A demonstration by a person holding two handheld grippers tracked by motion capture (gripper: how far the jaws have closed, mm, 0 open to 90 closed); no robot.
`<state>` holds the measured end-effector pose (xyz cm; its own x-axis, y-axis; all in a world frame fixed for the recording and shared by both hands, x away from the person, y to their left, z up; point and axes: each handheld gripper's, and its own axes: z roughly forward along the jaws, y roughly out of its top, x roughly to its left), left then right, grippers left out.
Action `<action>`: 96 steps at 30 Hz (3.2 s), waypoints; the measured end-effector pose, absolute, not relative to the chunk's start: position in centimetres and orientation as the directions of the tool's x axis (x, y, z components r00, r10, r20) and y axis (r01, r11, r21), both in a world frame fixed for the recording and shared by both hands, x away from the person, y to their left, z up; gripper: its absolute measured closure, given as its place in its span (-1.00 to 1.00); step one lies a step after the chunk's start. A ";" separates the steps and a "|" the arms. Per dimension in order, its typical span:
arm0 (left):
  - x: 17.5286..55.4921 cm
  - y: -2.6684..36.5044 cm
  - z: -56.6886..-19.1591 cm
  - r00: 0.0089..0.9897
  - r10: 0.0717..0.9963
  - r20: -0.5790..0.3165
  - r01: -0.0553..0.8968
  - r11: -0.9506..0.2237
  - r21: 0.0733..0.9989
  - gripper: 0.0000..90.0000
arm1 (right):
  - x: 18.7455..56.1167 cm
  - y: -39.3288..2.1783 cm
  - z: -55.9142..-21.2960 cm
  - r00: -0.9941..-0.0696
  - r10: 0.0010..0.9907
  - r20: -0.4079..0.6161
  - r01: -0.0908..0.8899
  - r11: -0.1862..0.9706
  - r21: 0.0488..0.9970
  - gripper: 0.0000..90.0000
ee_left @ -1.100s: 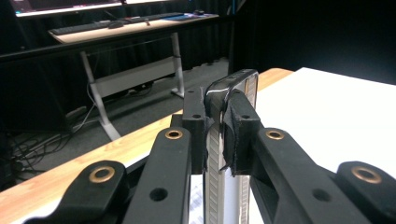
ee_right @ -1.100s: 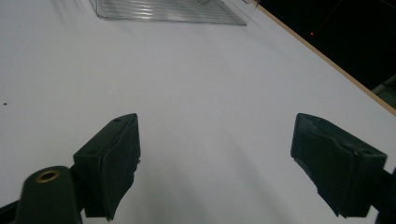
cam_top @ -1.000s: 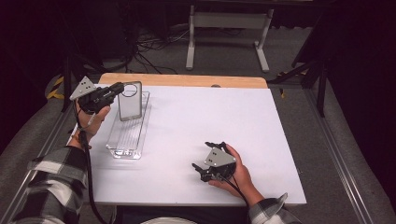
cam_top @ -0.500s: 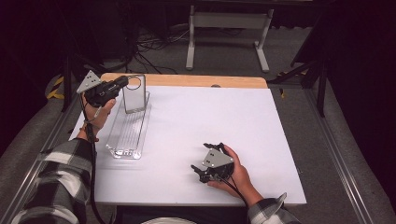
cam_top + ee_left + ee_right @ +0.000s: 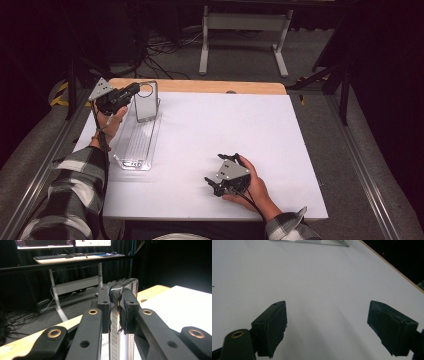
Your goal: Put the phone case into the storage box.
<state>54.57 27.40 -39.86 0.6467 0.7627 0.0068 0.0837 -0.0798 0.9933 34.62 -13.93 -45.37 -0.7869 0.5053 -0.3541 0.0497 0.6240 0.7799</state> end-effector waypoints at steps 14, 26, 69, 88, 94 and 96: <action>54.8 28.7 -40.5 0.627 0.778 -0.039 0.127 -0.053 0.990 0.76 | 34.5 -13.4 -45.7 -0.805 0.476 -0.353 0.050 0.648 0.760 -0.64; 55.2 28.8 -41.1 0.609 0.793 -0.032 0.200 -0.115 0.973 0.70 | 34.3 -13.2 -45.8 -0.815 0.456 -0.357 0.042 0.662 0.749 -0.63; 56.1 26.6 -41.6 0.474 0.857 0.201 0.313 -0.377 0.872 -0.15 | 34.0 -12.9 -45.9 -0.825 0.424 -0.374 0.025 0.689 0.724 -0.63; 53.5 27.3 -40.7 0.479 0.864 0.155 0.275 -0.315 0.909 -0.36 | 33.9 -13.4 -45.1 -0.791 0.471 -0.392 0.014 0.653 0.757 -0.63; 52.0 27.6 -40.2 0.498 0.853 0.155 0.244 -0.310 0.919 -0.42 | 33.9 -13.6 -44.7 -0.779 0.488 -0.394 0.009 0.637 0.771 -0.64; 51.6 27.7 -40.0 0.499 0.856 0.137 0.240 -0.288 0.927 -0.47 | 33.9 -13.8 -44.6 -0.774 0.498 -0.391 0.008 0.625 0.781 -0.64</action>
